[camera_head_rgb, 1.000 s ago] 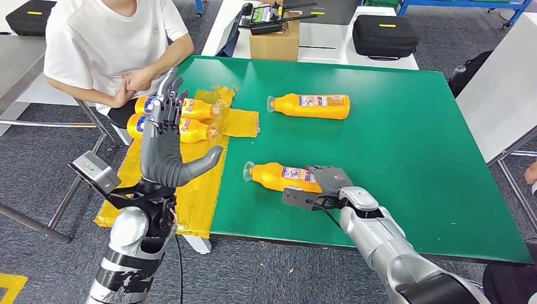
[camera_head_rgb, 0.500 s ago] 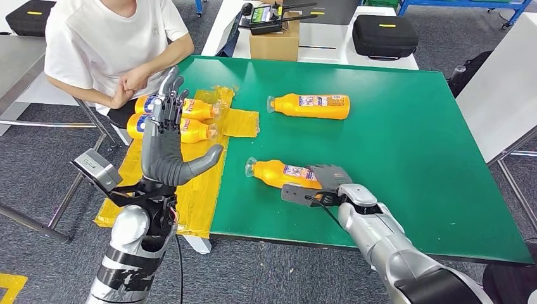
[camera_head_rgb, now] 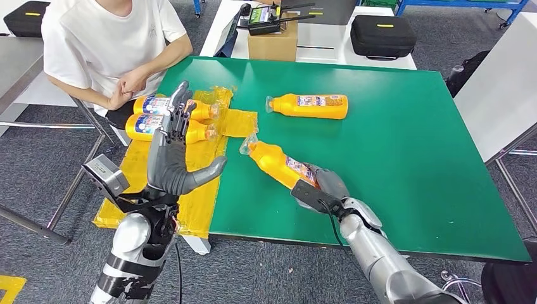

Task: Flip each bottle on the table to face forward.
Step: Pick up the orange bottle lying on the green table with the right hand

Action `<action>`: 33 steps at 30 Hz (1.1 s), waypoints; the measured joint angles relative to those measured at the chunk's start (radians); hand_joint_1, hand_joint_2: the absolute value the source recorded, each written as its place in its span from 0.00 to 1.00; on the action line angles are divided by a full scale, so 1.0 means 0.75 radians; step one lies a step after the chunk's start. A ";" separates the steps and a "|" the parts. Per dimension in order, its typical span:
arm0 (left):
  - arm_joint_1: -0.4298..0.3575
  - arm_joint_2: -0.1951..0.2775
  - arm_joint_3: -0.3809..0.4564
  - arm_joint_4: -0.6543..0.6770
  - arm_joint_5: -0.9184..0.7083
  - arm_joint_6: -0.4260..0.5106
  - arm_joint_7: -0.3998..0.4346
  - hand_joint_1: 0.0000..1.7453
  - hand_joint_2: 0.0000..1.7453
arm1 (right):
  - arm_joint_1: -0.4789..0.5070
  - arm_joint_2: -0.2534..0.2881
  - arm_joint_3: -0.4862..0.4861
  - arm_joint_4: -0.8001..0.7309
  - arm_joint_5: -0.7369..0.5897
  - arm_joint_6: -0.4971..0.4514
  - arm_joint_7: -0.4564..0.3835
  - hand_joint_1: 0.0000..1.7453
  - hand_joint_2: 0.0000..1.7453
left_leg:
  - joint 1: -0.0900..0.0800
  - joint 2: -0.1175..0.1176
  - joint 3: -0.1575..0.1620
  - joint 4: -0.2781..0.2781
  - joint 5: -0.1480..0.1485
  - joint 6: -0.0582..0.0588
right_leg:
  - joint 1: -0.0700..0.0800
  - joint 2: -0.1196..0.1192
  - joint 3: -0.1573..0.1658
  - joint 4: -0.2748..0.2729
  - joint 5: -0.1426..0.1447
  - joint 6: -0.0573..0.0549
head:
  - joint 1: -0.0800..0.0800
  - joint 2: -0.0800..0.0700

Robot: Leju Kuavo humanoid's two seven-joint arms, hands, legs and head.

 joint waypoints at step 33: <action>0.338 -0.039 -0.115 0.152 0.039 -0.209 0.028 0.00 1.00 | 0.594 0.107 0.134 -1.038 -0.292 -0.047 -0.245 1.00 1.00 | 0.000 -0.004 -0.019 0.000 0.000 0.000 | 0.000 -0.002 -0.018 0.000 -0.001 0.000 | 0.000 0.000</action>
